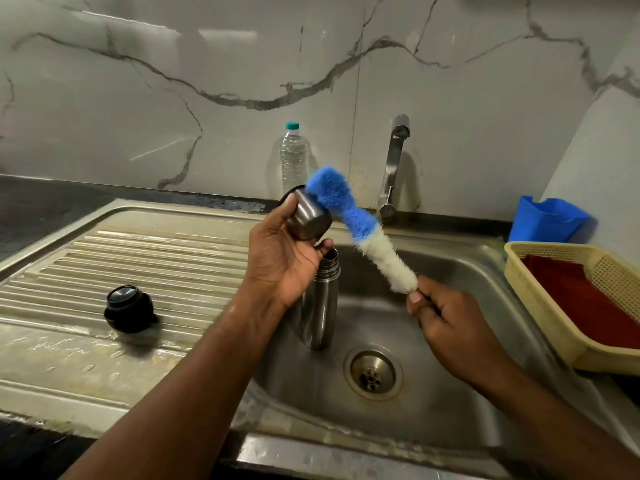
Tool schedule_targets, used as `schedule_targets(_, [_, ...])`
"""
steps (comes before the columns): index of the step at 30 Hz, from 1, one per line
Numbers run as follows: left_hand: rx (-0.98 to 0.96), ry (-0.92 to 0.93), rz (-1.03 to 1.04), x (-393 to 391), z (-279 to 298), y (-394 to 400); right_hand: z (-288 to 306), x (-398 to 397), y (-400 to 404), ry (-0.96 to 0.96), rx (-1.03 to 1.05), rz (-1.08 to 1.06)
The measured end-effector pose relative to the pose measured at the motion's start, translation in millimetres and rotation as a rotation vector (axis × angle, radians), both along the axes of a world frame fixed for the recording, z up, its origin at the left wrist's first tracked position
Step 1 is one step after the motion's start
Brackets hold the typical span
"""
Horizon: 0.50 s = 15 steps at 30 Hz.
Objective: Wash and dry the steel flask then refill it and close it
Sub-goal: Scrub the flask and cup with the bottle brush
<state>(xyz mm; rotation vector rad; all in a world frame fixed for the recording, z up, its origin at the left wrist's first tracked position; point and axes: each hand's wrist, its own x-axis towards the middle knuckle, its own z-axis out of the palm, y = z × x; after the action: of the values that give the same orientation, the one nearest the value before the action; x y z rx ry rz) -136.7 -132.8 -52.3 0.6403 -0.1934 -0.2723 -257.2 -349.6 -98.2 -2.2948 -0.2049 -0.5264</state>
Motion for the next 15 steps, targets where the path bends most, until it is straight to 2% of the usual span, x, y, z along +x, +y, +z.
schedule_targets(3, [-0.124, 0.066, -0.016, -0.5, 0.8, 0.5, 0.3, -1.6, 2.9, -0.034, -0.127, 0.029])
schedule_targets(7, [-0.088, 0.141, 0.000, 2.2, 3.4, -3.5, -1.1, 0.3, 0.0, -0.028, -0.132, -0.060])
schedule_targets(15, [-0.124, 0.199, 0.015, -0.7, 9.1, -7.3, 7.9, -3.2, -5.0, -0.146, -0.342, -0.140])
